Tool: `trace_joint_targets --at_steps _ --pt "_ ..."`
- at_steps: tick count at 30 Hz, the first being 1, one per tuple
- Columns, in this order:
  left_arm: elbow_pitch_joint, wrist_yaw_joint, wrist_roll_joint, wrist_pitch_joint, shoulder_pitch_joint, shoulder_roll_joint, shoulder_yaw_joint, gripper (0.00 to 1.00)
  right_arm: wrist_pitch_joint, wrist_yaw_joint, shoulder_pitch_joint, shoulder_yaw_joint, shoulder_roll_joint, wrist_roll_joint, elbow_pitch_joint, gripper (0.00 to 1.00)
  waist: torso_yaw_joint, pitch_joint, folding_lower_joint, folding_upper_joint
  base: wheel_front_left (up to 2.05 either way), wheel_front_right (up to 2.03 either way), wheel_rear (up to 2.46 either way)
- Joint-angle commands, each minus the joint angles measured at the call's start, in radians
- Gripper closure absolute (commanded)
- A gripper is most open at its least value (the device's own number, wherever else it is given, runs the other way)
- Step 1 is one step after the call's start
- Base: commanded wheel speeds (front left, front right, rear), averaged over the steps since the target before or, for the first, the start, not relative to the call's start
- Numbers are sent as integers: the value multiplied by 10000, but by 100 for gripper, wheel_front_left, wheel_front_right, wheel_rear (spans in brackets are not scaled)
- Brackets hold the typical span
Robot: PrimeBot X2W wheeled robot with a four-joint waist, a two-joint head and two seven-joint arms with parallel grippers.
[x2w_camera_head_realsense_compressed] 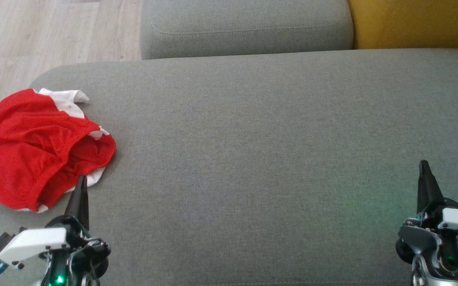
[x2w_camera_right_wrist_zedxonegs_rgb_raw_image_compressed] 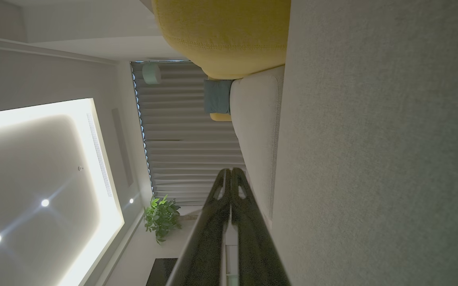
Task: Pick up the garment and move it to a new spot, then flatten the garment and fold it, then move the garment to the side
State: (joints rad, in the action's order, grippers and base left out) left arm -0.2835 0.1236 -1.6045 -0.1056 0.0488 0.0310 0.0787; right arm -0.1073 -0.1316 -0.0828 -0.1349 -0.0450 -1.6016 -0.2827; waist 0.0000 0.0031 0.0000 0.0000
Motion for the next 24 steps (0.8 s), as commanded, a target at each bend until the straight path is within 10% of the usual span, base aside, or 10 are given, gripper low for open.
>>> trace_joint_targets --at_steps 1,24 --pt "387 71 -46 -73 590 192 346 100 -55 9 -251 216 -52 -75 380 100 0 0 0 0 0 0 0" --pt "387 71 -46 -73 590 192 346 100 -55 9 -251 216 -52 -75 380 100 0 0 0 0 0 0 0"
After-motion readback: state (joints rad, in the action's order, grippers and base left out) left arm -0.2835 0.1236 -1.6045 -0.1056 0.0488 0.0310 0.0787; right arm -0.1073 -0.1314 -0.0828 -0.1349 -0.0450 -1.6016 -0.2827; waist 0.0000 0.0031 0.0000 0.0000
